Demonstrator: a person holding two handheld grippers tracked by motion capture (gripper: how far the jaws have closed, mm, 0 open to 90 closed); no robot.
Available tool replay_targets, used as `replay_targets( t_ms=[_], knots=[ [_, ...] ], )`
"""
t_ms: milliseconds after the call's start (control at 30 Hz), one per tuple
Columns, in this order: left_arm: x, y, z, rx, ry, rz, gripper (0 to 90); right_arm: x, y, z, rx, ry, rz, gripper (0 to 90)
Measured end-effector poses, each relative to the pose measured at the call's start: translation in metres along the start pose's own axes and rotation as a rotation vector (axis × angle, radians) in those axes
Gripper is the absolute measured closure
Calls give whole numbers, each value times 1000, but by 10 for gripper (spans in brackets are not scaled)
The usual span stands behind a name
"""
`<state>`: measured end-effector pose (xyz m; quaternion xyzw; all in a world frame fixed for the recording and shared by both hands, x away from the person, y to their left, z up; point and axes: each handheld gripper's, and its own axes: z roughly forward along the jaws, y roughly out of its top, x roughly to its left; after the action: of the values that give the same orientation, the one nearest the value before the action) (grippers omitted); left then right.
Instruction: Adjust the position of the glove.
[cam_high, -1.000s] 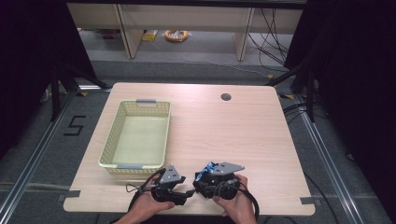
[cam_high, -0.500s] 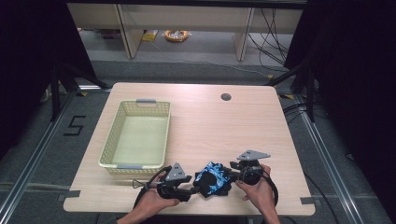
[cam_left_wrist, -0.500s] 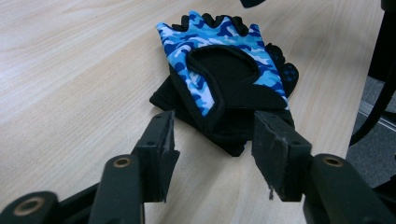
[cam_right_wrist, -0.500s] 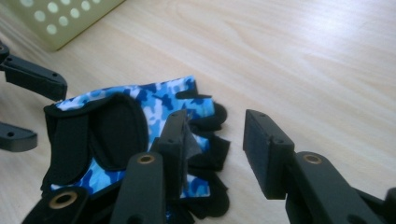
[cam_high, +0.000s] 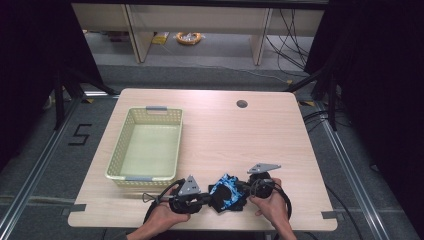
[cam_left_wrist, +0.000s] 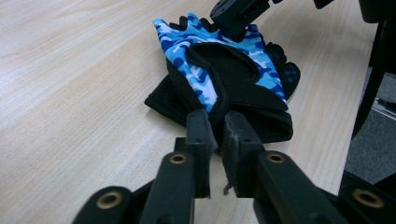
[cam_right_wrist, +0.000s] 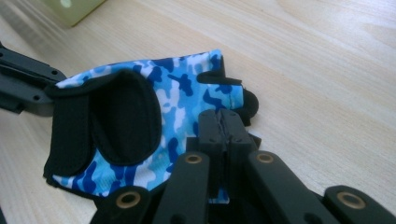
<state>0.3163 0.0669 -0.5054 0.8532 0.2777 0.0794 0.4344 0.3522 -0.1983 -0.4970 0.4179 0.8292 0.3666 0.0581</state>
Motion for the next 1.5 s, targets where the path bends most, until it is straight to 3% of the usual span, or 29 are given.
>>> replay_targets(
  t_ms=[67, 200, 267, 300, 367, 500, 633, 733, 767, 800, 833, 867, 933, 967, 1067, 1133, 1167, 1200, 1267, 1367, 1500],
  knots=[
    [-1, 1, -1, 1, -19, -12, 851, 2, 0, 0, -26, -6, -5, 896],
    [-3, 5, -7, -17, -11, 7, 868, 4, 3, -8, -48, 16, -14, 898],
    [-4, 8, -10, -34, -28, -16, 870, 7, 3, -13, -62, 23, -9, 898],
    [-2, 10, -11, -41, -33, 1, 871, 9, 4, -18, -73, 24, -12, 898],
    [0, 12, -15, -51, -44, -34, 871, 11, 3, -25, -90, 40, -13, 898],
    [7, 18, -19, -53, -73, -34, 872, 17, -3, -34, -121, 55, 3, 898],
    [17, 21, -19, -42, -65, -37, 872, 26, -11, -40, -132, 56, 13, 899],
    [20, 21, -14, -35, -62, -69, 873, 32, -19, -42, -143, 57, 30, 898],
    [22, 22, -13, -29, -67, -54, 873, 33, -21, -43, -142, 63, 29, 898],
    [22, 22, -11, -31, -65, -62, 873, 37, -23, -43, -132, 68, 67, 899],
    [22, 23, -8, -33, -65, -76, 873, 35, -24, -43, -131, 60, 27, 898],
    [23, 24, -6, -23, -62, -55, 872, 35, -25, -43, -141, 55, 25, 899],
    [23, 27, -2, -24, -63, -68, 871, 37, -27, -43, -139, 50, 47, 898],
    [24, 27, 1, -22, -70, -74, 870, 35, -28, -43, -135, 44, 29, 898],
    [26, 25, 9, 3, -78, -88, 861, 31, -31, -42, -124, 34, 43, 897],
    [28, 22, 12, 19, -69, -62, 851, 28, -33, -41, -99, 31, 61, 895],
    [29, 19, 13, 31, -66, -74, 850, 25, -34, -38, -122, 30, 45, 894],
    [31, 18, 14, 38, -60, -63, 847, 23, -35, -36, -104, 33, 38, 892],
    [31, 16, 15, 30, -59, -89, 844, 22, -35, -33, -96, 34, 43, 889],
    [32, 15, 13, 33, -57, -87, 830, 24, -34, -29, -87, 31, 34, 867],
    [33, 15, 9, 32, -43, -80, 750, 25, -34, -31, -59, -1, 18, 803]
  ],
)
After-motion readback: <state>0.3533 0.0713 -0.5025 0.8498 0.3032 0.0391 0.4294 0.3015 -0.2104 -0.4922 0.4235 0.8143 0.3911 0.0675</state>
